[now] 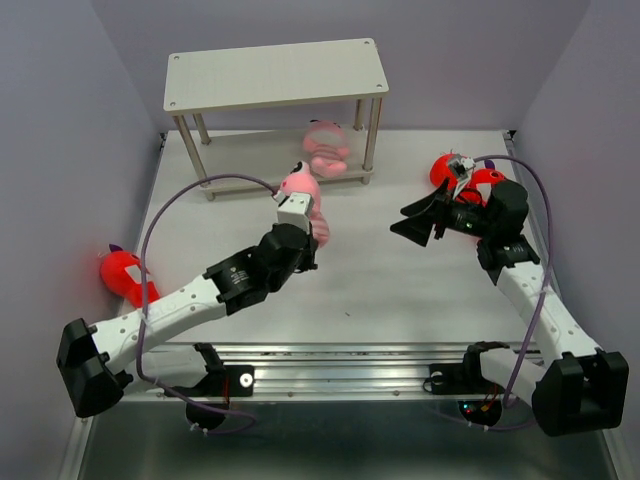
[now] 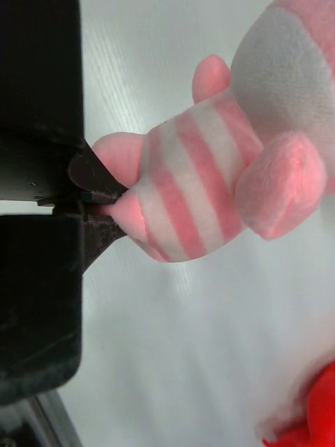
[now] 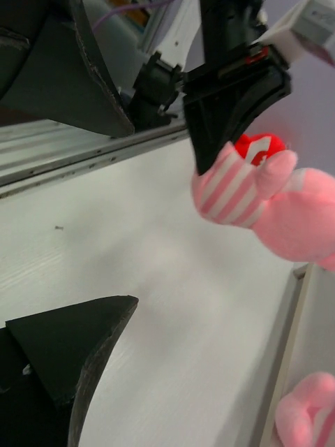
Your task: Place and organize the stuffed toys onto the shelf
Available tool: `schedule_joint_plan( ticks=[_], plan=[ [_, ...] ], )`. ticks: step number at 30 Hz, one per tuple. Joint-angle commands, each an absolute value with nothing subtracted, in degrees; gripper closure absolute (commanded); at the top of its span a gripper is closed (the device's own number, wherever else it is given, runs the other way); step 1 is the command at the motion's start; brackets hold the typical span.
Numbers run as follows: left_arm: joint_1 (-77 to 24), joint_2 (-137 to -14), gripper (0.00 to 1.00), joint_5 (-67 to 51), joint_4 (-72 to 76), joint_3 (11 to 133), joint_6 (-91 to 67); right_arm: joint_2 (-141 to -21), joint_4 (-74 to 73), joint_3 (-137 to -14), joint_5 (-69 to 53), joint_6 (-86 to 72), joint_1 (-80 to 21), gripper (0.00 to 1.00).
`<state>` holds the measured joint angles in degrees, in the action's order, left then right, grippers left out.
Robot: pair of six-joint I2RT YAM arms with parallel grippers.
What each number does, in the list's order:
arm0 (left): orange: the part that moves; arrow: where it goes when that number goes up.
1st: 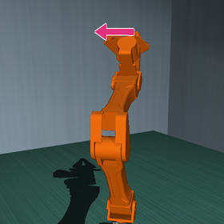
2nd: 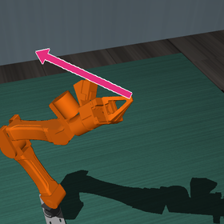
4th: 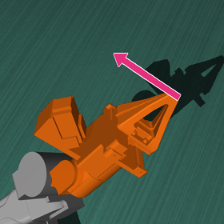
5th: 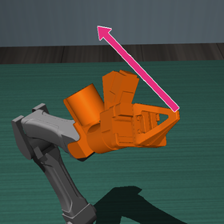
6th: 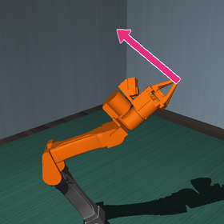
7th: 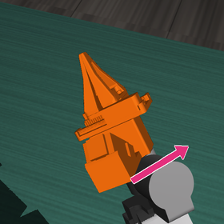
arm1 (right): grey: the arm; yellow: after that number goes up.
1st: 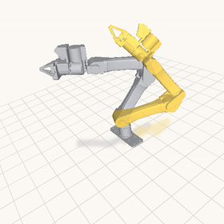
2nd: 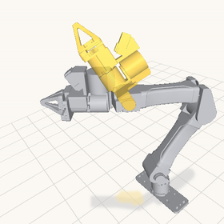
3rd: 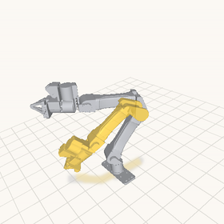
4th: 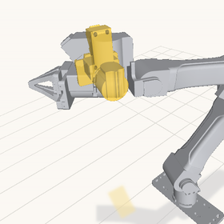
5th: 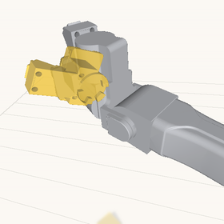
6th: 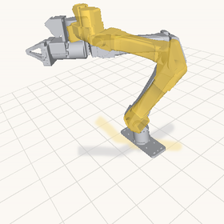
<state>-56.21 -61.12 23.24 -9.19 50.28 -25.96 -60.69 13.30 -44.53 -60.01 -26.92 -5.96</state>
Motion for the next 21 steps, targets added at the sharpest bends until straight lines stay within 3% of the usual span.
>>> schedule_joint_plan(
  ticks=[1,11,21],
  plan=[
    [-52.2,-64.1,1.00,28.0,-16.4,54.8,-14.8,-57.5,0.6,-43.8,-57.0,-6.8,-5.5,0.00],
    [-37.2,-72.2,1.00,20.2,-7.7,57.4,5.2,-51.7,-4.7,-36.2,-53.1,3.9,-4.5,0.00],
    [-30.0,-84.4,1.00,20.0,1.9,62.5,5.9,-49.1,-4.9,-32.8,-50.7,8.9,-3.4,0.00]
  ],
)
